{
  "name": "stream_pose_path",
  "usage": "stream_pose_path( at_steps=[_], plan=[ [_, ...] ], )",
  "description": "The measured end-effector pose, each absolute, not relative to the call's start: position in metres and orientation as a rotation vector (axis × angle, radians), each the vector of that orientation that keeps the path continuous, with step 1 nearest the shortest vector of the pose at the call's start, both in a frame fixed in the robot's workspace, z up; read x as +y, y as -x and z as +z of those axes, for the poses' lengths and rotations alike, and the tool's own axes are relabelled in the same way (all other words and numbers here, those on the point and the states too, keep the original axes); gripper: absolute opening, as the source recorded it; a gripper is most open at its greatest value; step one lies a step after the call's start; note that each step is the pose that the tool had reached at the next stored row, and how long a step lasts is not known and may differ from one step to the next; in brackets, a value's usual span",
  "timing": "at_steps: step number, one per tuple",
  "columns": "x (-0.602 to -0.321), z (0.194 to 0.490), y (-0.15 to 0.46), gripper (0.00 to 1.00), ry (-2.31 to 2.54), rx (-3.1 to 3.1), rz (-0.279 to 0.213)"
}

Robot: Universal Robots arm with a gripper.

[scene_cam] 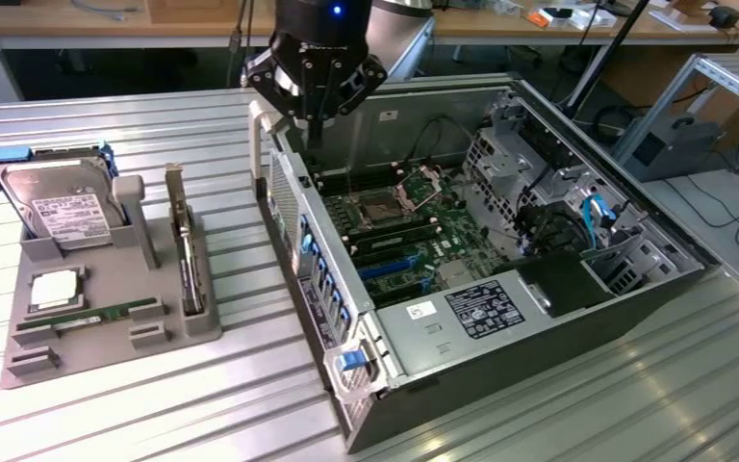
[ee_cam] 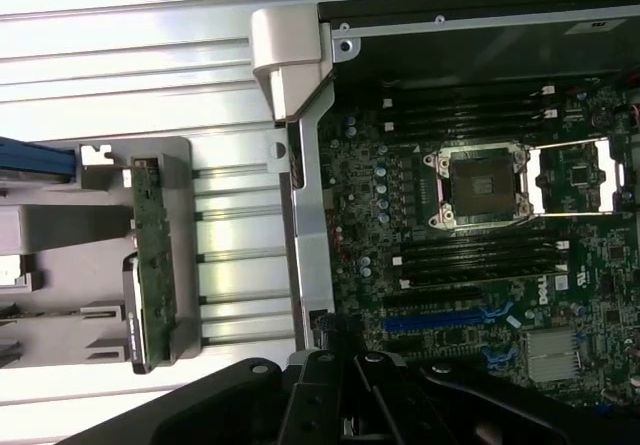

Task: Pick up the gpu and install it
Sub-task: 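Reach for the gpu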

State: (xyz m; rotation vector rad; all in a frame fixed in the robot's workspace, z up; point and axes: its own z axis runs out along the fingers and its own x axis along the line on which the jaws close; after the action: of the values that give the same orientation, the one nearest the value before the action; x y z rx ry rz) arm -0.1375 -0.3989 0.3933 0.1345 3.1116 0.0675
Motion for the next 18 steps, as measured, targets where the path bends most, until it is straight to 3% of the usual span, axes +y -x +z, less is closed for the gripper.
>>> stream_pose_path(
  at_steps=[18],
  plan=[
    [-0.3989, 0.3933, 0.1439, 0.11, -0.135, 3.112, 0.067]
  ],
)
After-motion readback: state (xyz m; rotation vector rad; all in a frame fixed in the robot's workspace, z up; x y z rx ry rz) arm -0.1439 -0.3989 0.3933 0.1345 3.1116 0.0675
